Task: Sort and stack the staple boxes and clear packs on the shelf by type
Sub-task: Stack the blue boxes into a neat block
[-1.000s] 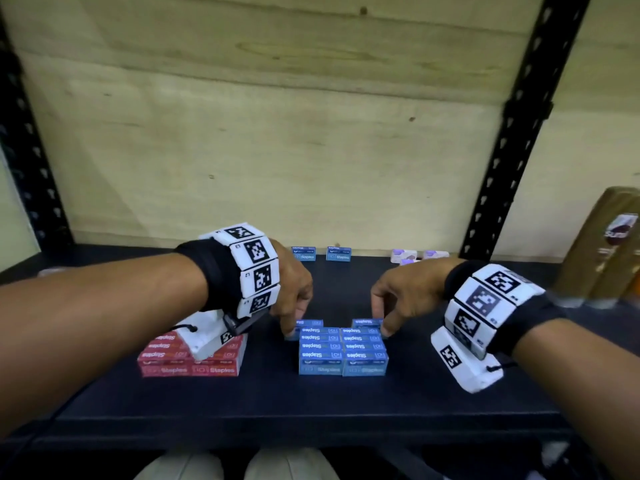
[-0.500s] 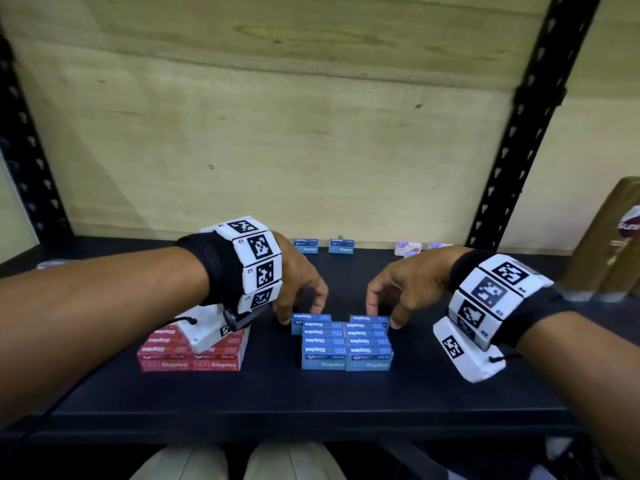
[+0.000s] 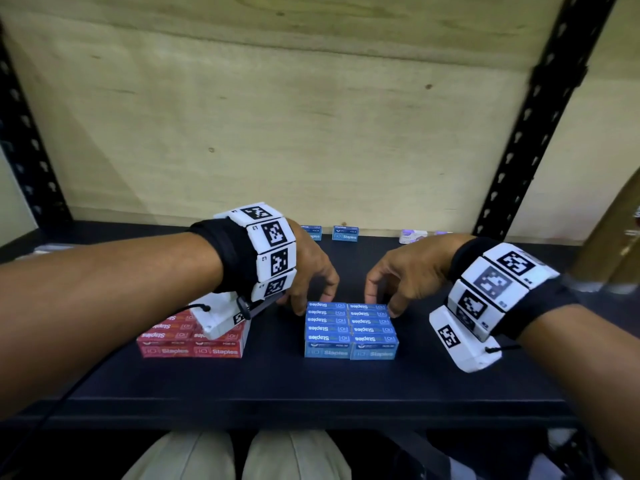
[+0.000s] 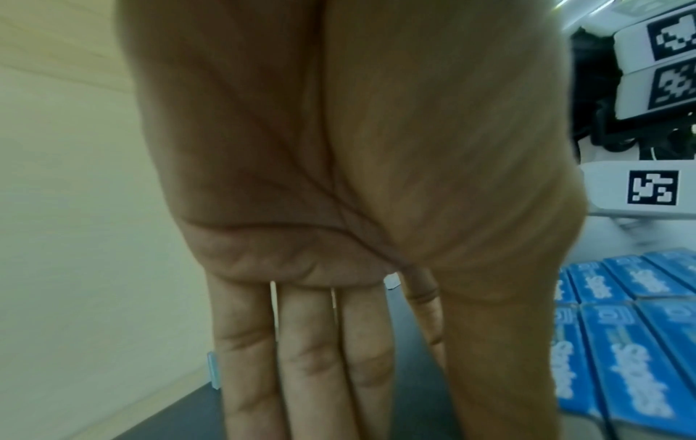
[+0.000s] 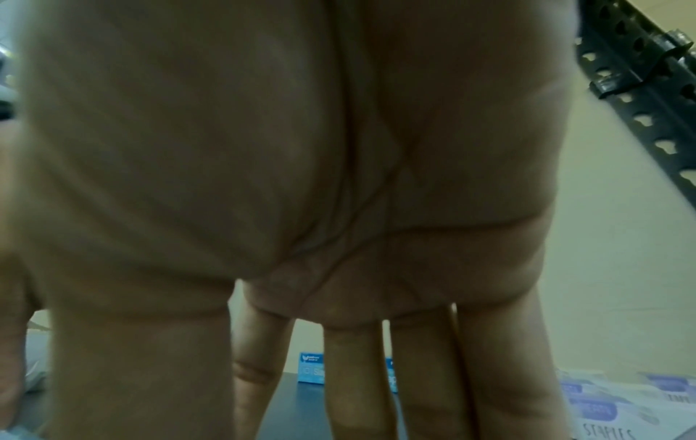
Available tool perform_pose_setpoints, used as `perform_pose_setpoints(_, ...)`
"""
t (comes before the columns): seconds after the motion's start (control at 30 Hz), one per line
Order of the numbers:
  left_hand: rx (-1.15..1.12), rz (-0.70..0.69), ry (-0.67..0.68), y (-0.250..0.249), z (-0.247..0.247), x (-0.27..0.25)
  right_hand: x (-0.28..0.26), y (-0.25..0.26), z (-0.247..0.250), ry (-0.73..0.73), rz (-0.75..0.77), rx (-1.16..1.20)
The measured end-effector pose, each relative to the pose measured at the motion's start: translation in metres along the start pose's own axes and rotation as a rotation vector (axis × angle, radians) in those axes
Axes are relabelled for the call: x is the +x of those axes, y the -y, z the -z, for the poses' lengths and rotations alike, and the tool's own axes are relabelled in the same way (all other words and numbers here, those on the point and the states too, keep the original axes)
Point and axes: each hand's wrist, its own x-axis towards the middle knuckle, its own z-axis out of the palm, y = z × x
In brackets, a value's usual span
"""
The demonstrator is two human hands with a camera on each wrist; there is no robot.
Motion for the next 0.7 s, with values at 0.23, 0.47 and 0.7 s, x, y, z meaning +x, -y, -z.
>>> perform_pose_setpoints(0.23,0.008,0.026,-0.01,-0.002,0.002,0.002,0.0,-0.003,-0.001,-0.037,-0.009,0.016)
perform_pose_setpoints(0.47,-0.041,0.073,-0.068,0.018,0.005,0.002,0.005,-0.02,0.009,-0.027,-0.073,0.169)
perform_pose_setpoints(0.7,-0.006,0.231,-0.426,0.063,0.026,0.012,0.034,-0.027,0.047,-0.25,-0.102,0.046)
